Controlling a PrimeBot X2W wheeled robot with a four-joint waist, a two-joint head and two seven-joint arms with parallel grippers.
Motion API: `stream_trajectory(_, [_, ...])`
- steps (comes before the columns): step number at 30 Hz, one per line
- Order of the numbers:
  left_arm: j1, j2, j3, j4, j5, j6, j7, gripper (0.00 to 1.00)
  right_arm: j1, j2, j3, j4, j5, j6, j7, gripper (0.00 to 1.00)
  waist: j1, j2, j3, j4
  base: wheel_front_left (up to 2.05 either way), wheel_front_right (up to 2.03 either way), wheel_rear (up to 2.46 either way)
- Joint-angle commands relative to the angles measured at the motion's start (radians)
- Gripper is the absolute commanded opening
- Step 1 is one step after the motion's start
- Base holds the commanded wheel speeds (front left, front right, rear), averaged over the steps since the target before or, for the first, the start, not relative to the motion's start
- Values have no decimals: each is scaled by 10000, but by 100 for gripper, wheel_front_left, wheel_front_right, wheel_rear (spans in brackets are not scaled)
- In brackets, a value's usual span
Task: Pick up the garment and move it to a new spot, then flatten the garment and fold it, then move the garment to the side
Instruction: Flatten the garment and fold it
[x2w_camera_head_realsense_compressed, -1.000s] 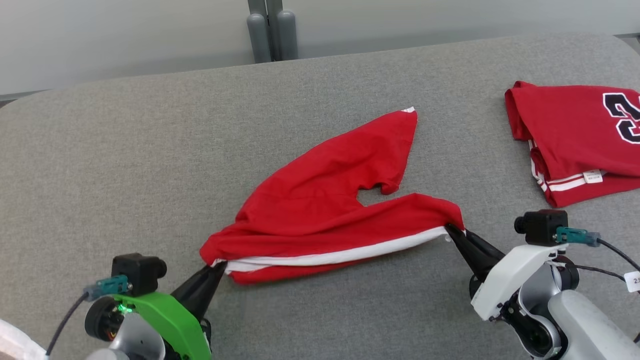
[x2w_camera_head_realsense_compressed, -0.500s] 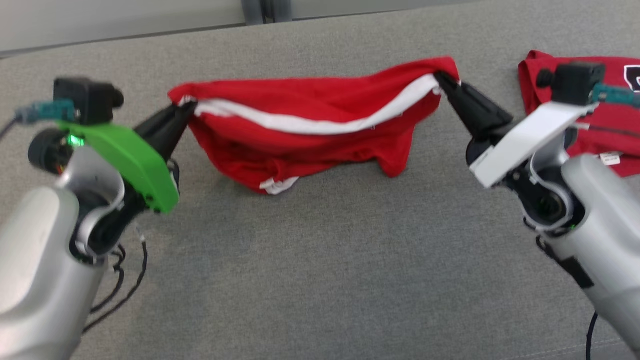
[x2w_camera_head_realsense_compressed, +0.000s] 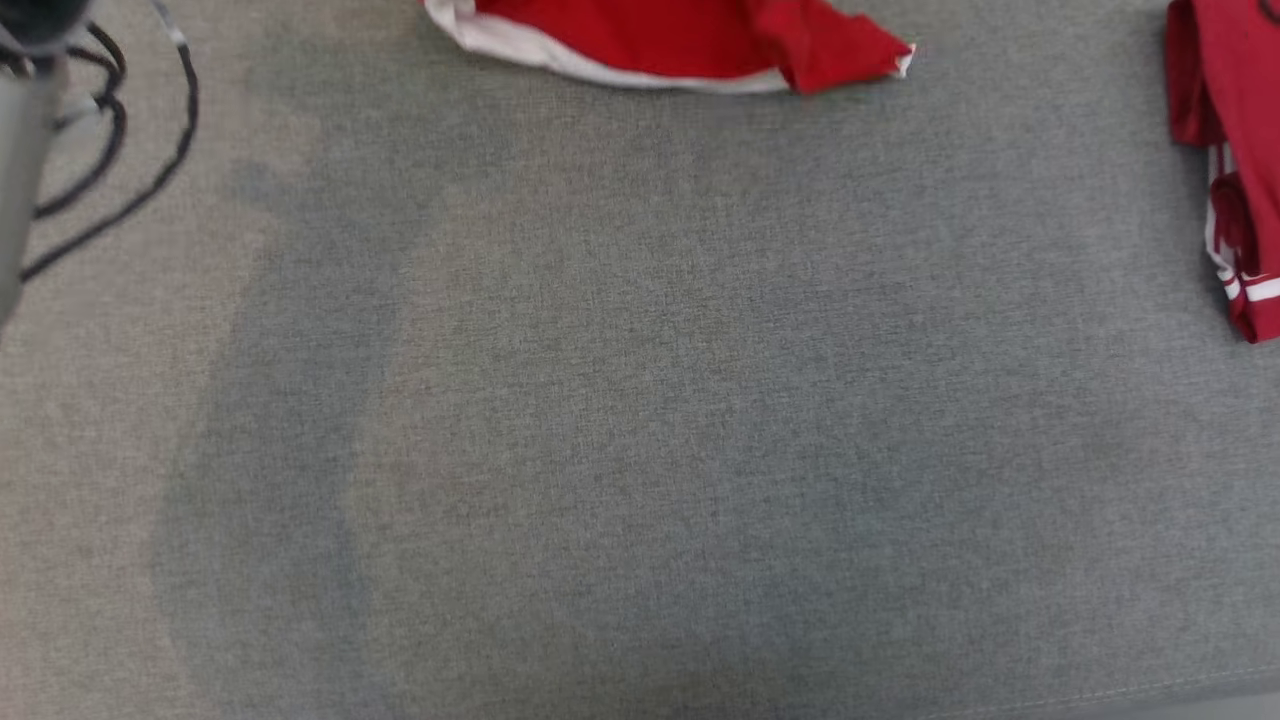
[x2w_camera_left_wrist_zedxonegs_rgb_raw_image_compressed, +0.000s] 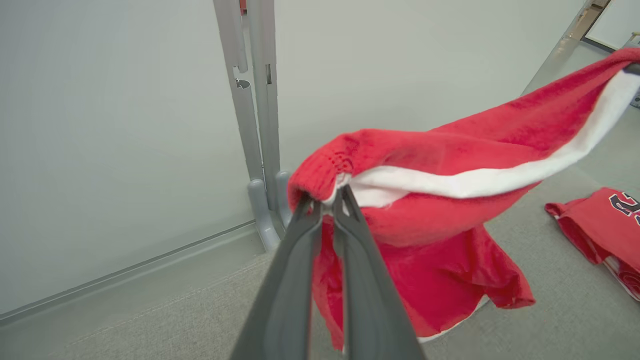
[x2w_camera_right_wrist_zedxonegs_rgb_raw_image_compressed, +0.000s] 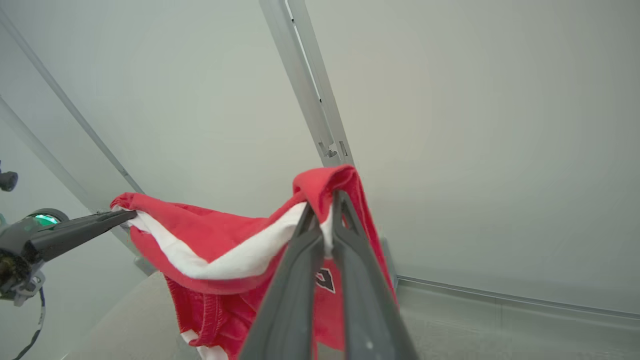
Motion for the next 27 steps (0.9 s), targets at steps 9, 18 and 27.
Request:
stream_trajectory(9, [-3124,-330,-556,1694,-43,-24,-1079,0,-2996,-58,359,946,29,7,-1312,0,-2,0,1508,79,0,0,0])
stream_trajectory(18, [-4172,-315,-1247,2537,-608,-25,-2110,0,-4248,-154,1121,1331,163,7,-2873,0,-2,0,1392,1,0,0,0])
stream_trajectory(27, [-3208,179,-2630,2560,-1672,-25,-1750,0,-3127,-510,2687,1152,1610,7,-1442,0,-2,0,755,-91,0,0,0])
